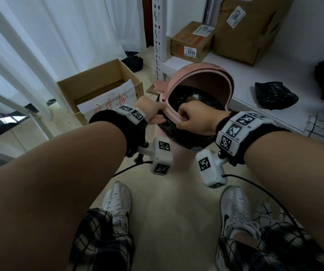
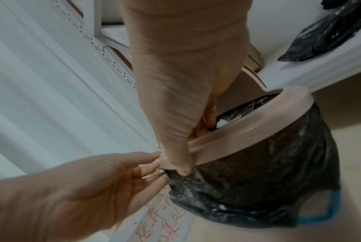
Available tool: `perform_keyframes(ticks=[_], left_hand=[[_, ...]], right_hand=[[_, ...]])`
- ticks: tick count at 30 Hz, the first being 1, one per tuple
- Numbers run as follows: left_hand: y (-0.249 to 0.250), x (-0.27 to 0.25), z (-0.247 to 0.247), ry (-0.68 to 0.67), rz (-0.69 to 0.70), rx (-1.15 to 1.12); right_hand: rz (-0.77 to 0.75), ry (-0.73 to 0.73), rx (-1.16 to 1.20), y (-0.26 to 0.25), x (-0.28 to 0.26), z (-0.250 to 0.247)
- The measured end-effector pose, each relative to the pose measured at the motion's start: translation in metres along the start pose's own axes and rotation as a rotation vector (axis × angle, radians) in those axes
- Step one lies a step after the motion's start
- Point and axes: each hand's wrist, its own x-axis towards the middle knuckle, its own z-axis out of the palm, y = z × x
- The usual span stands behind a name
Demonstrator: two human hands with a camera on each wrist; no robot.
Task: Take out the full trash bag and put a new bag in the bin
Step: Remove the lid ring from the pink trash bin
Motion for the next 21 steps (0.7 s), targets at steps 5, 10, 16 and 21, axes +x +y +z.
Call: perform_keyframes(ticks=[5, 10, 16, 21], left_hand=[[-0.005, 0.001, -0.006, -0.031, 0.0, 0.054], [-0.007, -0.007, -0.003, -0.082, -0.057, 0.033], [-0.004, -0.011, 0.005, -0.093, -0.048, 0.029], [-0.003, -0.013, 0.005, -0.064, -0.006, 0.015]], right_hand=[[0.039, -0.052, -0.164, -0.008, -0.002, -0.003], [0.03, -0.083, -0.14, -0.001, -0.003, -0.005], [0.02, -0.089, -0.131, 0.002, 0.0, -0.001], [-0.008, -0.032, 0.006, 0.004, 0.003, -0.004]])
